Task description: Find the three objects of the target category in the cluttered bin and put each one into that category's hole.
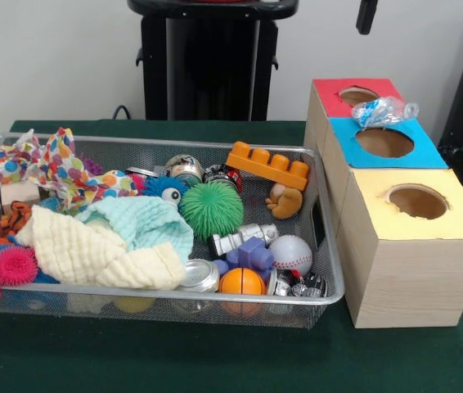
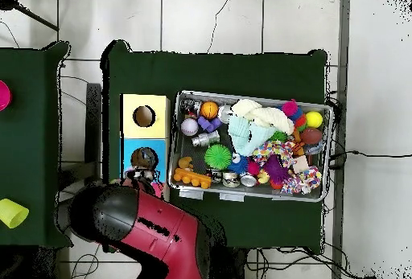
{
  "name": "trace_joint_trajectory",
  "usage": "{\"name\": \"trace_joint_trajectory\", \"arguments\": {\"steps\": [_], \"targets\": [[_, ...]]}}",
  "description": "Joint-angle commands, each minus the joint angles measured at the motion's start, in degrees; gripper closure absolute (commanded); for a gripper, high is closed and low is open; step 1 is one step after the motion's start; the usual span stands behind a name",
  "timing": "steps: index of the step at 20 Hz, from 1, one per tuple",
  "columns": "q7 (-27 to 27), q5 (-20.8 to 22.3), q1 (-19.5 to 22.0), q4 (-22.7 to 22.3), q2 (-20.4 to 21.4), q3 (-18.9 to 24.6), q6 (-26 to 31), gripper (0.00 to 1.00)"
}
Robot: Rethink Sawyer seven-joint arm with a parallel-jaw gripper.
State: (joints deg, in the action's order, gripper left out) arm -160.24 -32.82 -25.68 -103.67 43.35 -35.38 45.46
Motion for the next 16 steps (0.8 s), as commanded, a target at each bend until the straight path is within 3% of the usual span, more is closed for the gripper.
{"name": "trace_joint_trajectory", "arguments": {"steps": [1,16], "targets": [[-4.78,2.73,-0.12,-3.91,-0.45,5.33,-3.1,1.0],[-6.69,0.91,-1.81,-6.93,-0.67,6.79,-6.49,1.0]]}}
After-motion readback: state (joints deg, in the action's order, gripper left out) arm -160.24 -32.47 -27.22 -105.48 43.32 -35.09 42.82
